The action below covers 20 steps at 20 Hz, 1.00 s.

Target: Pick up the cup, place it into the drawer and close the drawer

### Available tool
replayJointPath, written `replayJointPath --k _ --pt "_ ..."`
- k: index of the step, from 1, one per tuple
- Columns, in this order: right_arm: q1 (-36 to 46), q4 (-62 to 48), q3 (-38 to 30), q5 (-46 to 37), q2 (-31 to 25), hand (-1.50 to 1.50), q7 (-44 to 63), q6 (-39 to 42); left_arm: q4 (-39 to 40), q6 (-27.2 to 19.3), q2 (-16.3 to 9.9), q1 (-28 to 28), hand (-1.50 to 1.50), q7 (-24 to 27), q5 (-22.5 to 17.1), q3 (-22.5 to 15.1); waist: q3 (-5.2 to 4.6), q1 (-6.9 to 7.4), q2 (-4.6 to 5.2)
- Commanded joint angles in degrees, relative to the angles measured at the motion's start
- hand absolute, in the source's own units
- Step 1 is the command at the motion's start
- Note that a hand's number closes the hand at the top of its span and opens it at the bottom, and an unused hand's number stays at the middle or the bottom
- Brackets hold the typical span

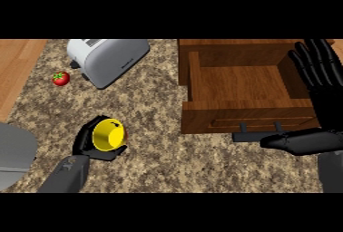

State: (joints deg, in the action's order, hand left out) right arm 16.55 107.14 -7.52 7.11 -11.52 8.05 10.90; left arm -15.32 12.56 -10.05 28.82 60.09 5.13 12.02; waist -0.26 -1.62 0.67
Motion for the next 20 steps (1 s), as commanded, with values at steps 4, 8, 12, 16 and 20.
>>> replayJointPath --k 4,8,12,16,20 --pt "-0.8 1.2 1.2 -1.1 0.9 -1.5 -0.3 -0.5 -0.8 0.5 -1.0 2.9 1.5 6.9 -5.2 5.8 0.02 -0.02 -0.05" --pt "-0.7 0.7 -1.6 1.7 -1.6 -1.5 0.3 1.6 -3.5 -10.0 3.1 -0.1 1.5 10.9 -8.5 10.1 0.09 0.59 -0.26" --pt "-1.9 1.0 0.2 -0.4 0.1 -1.5 0.4 0.1 -7.2 -0.8 3.1 2.7 1.5 7.0 -8.8 8.1 0.22 1.31 -0.72" --pt "2.3 -3.1 -2.3 1.1 -1.8 -1.5 0.4 0.7 -10.0 -1.6 3.0 8.4 1.5 1.0 -7.5 5.4 0.25 1.59 -0.59" --pt "-1.4 -1.7 -1.2 -1.0 -0.2 -1.5 -1.4 -0.2 -16.8 -5.9 7.5 12.5 1.5 -5.2 -7.6 3.2 0.31 1.82 -0.94"
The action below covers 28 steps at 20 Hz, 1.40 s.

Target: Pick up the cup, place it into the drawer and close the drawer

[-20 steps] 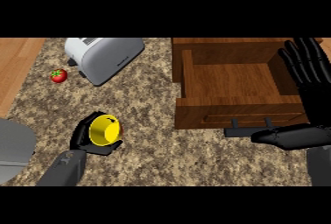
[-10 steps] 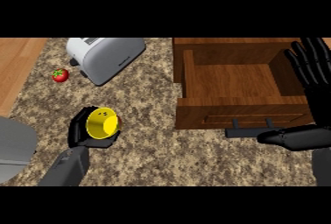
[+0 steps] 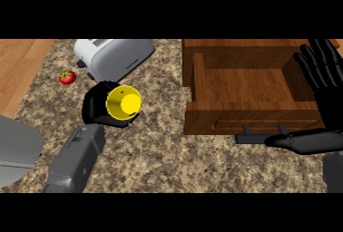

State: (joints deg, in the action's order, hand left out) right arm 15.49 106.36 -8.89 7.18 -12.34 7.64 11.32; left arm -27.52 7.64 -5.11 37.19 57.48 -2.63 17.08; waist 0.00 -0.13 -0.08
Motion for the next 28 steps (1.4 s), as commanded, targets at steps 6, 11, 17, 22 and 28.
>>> replayJointPath --k 6,11,17,22,28 --pt "-1.7 0.2 -0.5 -1.3 -0.4 -1.5 -1.2 0.0 -15.2 -2.2 4.4 10.6 1.5 -17.8 -0.6 -5.3 0.07 0.52 -0.39" --pt "-2.6 -0.5 -0.6 -0.9 -0.2 -1.5 -3.5 0.9 -21.4 -10.2 5.1 14.6 1.5 -28.2 -4.6 -13.0 0.04 -0.11 -0.31" --pt "0.1 0.1 0.0 -1.5 0.6 -1.5 -1.4 -0.9 -18.9 -21.6 5.1 25.5 1.5 -37.0 -6.4 -18.9 0.02 -0.95 0.09" --pt "0.1 -2.5 0.6 -1.8 0.8 -1.5 -4.1 0.3 -6.7 -27.1 5.1 35.3 1.5 -41.4 -9.3 -22.5 0.07 -2.89 0.61" --pt "1.2 -2.2 1.0 -0.7 1.0 -1.5 -4.0 0.9 4.8 -29.3 5.1 40.8 1.5 -43.2 -11.0 -25.9 0.13 -5.16 1.39"
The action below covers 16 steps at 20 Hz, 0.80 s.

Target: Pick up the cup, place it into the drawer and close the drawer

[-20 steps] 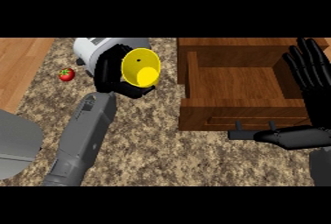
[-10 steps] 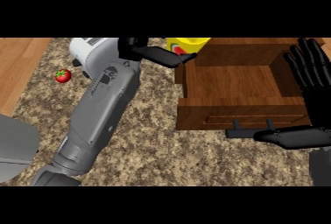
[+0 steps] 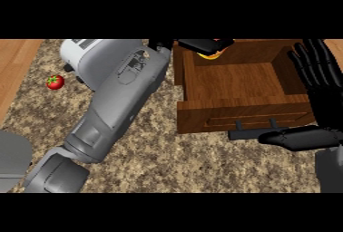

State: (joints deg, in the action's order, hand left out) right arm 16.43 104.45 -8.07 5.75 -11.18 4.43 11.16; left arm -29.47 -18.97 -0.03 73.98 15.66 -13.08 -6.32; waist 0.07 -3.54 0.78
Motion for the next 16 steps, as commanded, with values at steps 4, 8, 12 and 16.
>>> replayJointPath --k 4,8,12,16 --pt "4.4 -3.9 -0.4 1.1 -1.2 -1.5 -0.5 1.5 10.2 -0.1 0.0 4.8 1.5 -3.2 -3.1 -6.9 0.08 -3.04 1.12" --pt "3.3 -0.9 2.5 0.1 0.8 -1.5 -0.2 1.1 12.8 4.5 0.0 0.8 1.5 -2.6 -3.4 -11.4 0.06 -5.12 1.47" --pt "3.8 -1.8 0.1 3.3 -1.9 -1.5 0.3 3.9 12.9 4.1 0.0 0.2 1.5 -3.2 -4.5 -14.5 0.08 -6.31 1.41" --pt "7.1 -3.6 2.8 2.7 0.0 -1.5 -0.3 3.8 10.0 3.5 0.0 -1.4 -1.5 -1.3 -9.1 -14.3 0.01 -8.55 2.34"
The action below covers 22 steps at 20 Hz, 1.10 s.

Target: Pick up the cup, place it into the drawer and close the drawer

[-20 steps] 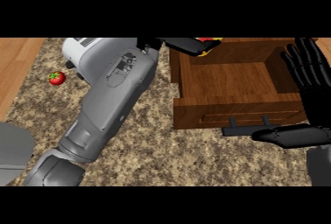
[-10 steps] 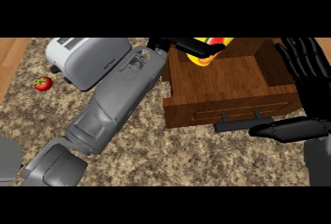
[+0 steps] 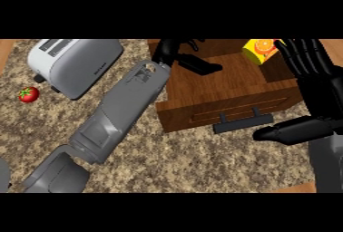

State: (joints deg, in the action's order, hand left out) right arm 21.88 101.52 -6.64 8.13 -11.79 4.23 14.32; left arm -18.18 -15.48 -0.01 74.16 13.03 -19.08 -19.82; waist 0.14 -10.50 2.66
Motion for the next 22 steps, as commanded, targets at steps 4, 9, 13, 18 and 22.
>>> replayJointPath --k 4,9,13,18,22 --pt "2.5 -1.6 4.7 5.3 1.6 -1.5 0.0 6.4 -2.8 -0.6 0.0 -2.4 -1.5 5.2 -7.4 1.3 -0.09 -1.94 0.99" --pt "2.3 -1.2 8.7 11.5 0.4 1.5 1.1 15.2 -6.5 2.0 0.0 -2.0 -1.5 9.8 -13.7 3.3 -0.12 -0.81 0.0" --pt "0.6 -0.9 15.1 7.7 -4.9 1.5 5.8 21.8 -6.1 -2.3 0.0 -0.8 -1.5 12.7 -15.6 3.5 -0.15 0.59 -0.7" --pt "-2.1 1.1 17.6 -0.7 -9.7 -1.5 8.9 22.8 -5.2 -2.3 0.0 -2.4 -1.5 16.1 -18.1 3.5 -0.14 3.96 -1.45" --pt "-6.7 4.3 20.0 -15.9 -11.7 -1.5 3.7 19.2 -4.4 -2.0 0.0 -2.9 -1.5 15.3 -18.5 4.5 -0.06 6.86 -2.17"
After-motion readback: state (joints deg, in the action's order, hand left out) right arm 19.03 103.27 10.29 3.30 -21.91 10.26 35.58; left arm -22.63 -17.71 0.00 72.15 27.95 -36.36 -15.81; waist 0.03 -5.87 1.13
